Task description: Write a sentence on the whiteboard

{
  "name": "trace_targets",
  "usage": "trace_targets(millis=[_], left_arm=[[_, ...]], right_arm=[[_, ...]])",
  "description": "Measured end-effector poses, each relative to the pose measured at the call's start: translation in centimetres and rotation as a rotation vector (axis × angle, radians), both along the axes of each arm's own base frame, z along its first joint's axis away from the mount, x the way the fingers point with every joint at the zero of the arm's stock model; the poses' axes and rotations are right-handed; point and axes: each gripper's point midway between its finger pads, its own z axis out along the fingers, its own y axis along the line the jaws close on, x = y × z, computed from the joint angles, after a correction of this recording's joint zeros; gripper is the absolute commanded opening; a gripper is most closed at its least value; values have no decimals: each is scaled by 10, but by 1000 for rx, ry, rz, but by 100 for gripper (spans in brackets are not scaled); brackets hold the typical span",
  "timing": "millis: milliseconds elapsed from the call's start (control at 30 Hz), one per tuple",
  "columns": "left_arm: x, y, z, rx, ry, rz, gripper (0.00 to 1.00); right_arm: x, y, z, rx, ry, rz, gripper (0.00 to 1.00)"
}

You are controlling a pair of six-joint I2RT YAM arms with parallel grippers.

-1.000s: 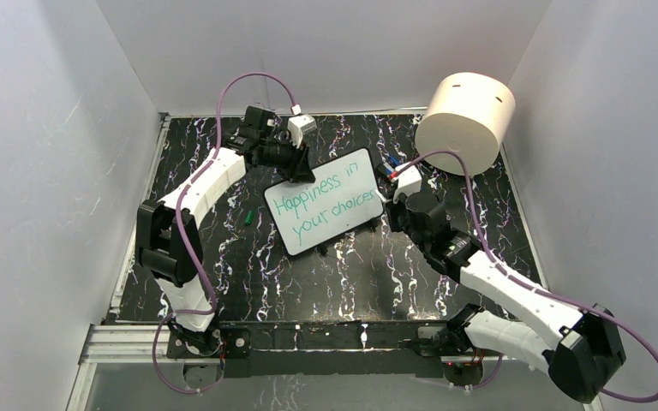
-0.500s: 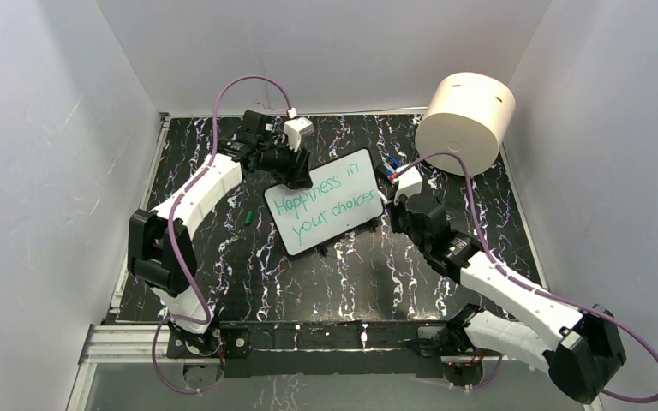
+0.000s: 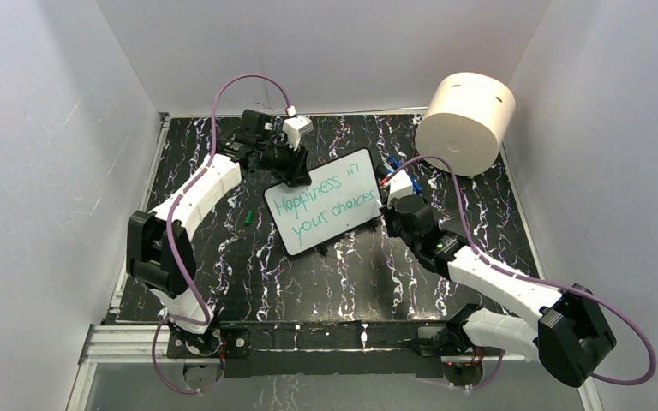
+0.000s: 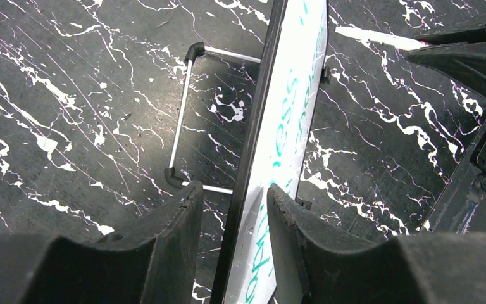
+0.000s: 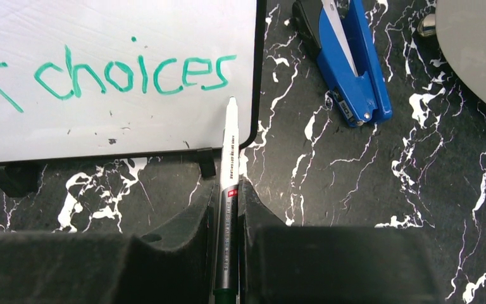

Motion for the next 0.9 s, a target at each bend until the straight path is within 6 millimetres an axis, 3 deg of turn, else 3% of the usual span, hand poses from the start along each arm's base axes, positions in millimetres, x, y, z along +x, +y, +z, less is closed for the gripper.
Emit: trace_targets(millis=[100, 300, 533, 900], left_arm=[[0, 0, 0, -2, 1, -2, 37], [-1, -1, 1, -8, 6, -6, 25], [-7, -7, 4, -43, 19, -40, 1], [-16, -15, 10, -98, 55, -87, 0]], right_arm=[[2, 2, 4, 13, -14, -1, 0], [6, 3, 3, 18, -21, -6, 0], [10, 4, -4, 11, -12, -10, 0], [15, 4, -5, 11, -16, -20, 0]])
